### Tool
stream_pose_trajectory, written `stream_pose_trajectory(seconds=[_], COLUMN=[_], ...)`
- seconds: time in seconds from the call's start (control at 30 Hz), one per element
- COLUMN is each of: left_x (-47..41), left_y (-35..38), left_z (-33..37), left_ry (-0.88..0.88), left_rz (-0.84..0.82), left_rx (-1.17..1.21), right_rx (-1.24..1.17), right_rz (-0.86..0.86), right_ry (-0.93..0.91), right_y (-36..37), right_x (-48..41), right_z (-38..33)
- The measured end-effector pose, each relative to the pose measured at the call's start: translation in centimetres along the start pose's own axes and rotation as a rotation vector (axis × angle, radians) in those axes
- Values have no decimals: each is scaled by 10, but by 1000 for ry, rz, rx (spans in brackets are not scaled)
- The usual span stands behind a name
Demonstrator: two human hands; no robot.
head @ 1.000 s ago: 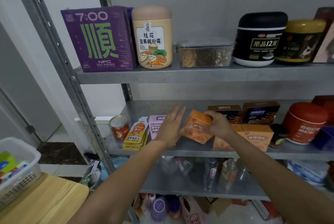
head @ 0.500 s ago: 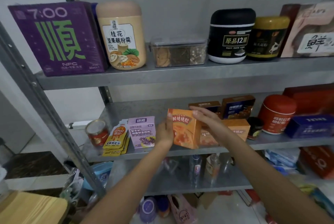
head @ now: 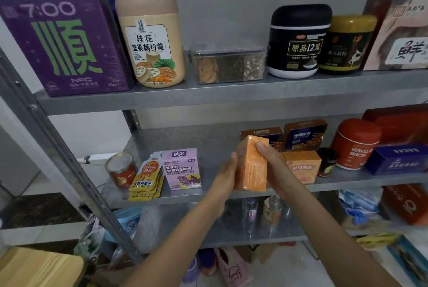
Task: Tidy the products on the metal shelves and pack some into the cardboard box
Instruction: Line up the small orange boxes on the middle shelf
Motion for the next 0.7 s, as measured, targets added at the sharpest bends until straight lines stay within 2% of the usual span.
stream_pose_trajectory(seconds=[0.07,0.27,0.33,0.4,0.47,0.6,0.7], left_x=[2,27,34,36,45,54,58], left_y=[1,10,8,-8,-20,-30,-40], left_z=[-4,12,14,21,25,23,22], left_ry=[54,285,333,406,488,586,563], left_rz=[-76,-340,-275,-36,114,169,129], left_rx=[-31,-72,-148,-177,-153,-196,-115], right_rx=[4,-214,-248,-251,-231,-197,-244], right_rz=[60,240,291,311,282,165,79], right_ry=[-38,34,44,59,55,6,-51], right_y=[-2,0,2,4,7,8,3], right_x=[1,7,8,11,13,20,25], right_z=[-6,-5,-5,-4,0,7,13])
Point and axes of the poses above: each hand's wrist, its own x-axis away from the middle knuckle, its own y-axis out of the palm, z = x × y, the point moved 9 cm from there along -x, towards the middle knuckle, and after that the axes turned 13 degrees about -y, right-handed, at the moved point
